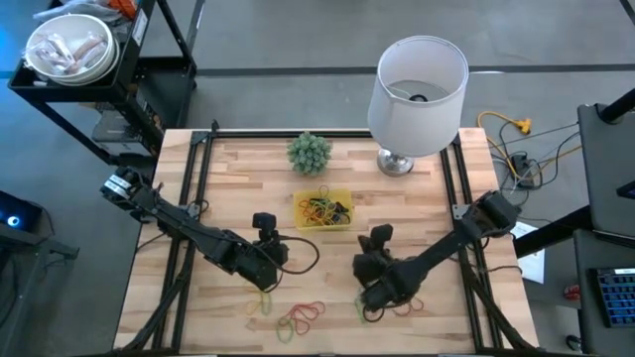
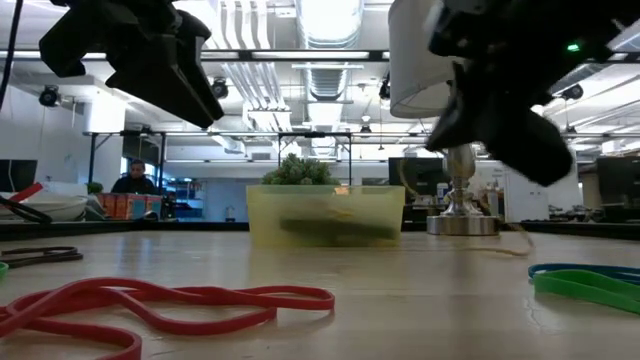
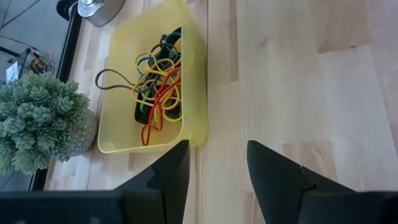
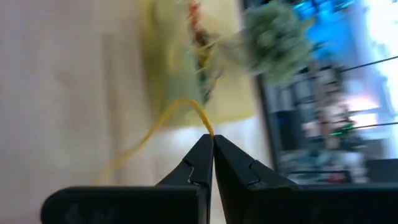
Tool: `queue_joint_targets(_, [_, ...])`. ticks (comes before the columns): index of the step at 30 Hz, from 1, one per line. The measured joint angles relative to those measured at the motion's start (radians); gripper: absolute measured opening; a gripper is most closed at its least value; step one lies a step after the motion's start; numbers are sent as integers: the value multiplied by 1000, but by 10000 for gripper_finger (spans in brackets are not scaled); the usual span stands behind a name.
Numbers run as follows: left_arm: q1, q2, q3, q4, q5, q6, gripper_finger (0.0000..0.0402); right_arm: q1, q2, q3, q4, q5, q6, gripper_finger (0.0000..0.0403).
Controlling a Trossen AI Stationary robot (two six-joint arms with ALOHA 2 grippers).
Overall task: Pick and place rubber bands into bin
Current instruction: Put the yellow rubber band into the yellow bin
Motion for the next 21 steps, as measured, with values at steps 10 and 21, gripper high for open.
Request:
queue_joint_targets(10, [-5,0,-7,0,0,0,144,-56,95,191,-204,254,-46,8])
queue_joint_targets(21, [-6,0,-23,0,0,0,144,-165,24,211,-215,426,-112,8])
